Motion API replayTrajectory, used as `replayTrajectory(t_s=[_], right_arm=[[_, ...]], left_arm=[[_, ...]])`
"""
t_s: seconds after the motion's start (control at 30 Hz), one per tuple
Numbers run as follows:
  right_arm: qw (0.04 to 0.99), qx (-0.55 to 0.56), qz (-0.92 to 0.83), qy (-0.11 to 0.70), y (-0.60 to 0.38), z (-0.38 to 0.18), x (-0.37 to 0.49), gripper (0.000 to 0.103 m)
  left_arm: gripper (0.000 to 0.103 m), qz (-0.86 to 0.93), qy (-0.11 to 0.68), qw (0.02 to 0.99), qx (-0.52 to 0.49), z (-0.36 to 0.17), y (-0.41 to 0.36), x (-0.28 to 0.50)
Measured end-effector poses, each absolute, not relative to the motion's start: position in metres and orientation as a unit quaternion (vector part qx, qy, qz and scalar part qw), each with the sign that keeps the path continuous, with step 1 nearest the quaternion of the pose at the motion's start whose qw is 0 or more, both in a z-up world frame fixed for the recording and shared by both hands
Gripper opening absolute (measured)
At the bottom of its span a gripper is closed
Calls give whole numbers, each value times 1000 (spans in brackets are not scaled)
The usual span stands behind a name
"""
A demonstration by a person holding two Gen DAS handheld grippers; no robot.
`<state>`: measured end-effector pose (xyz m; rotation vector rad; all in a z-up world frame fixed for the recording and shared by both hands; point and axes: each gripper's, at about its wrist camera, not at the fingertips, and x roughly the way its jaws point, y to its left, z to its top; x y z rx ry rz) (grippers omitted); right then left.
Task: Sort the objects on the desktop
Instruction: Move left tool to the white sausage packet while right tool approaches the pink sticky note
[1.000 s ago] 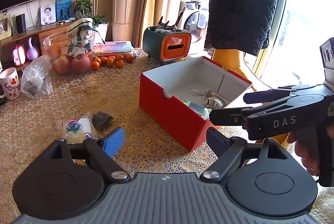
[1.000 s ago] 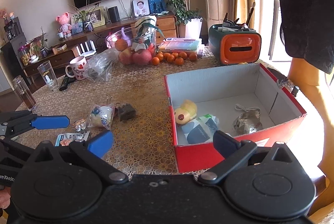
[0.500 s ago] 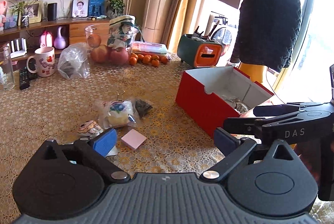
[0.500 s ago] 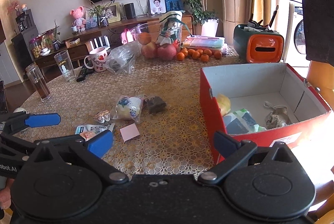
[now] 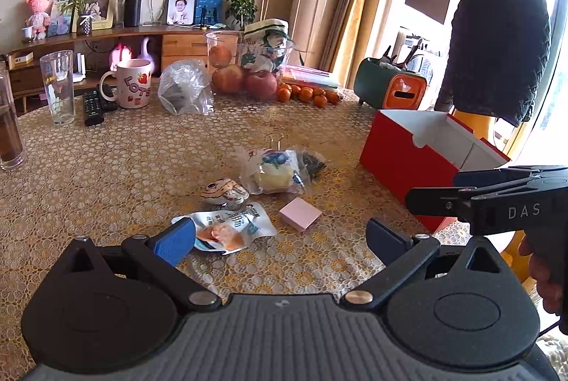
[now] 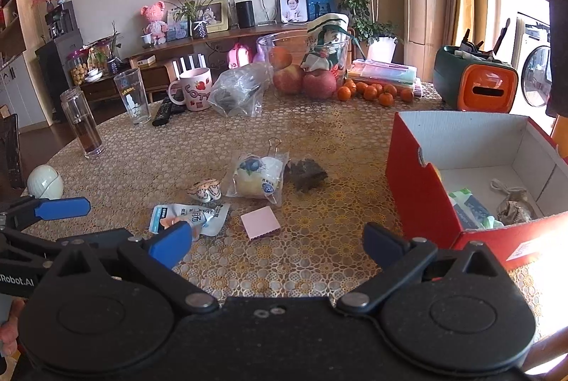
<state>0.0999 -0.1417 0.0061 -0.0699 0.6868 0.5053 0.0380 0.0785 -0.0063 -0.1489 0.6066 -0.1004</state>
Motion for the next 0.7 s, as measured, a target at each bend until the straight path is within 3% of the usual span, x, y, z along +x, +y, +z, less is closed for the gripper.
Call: replayTrajectory(t_s=[0.7], right_arm=[[890, -89, 237, 379, -98, -60, 160, 99]], left_arm=[[103, -65, 333, 941, -15, -65, 103, 99]])
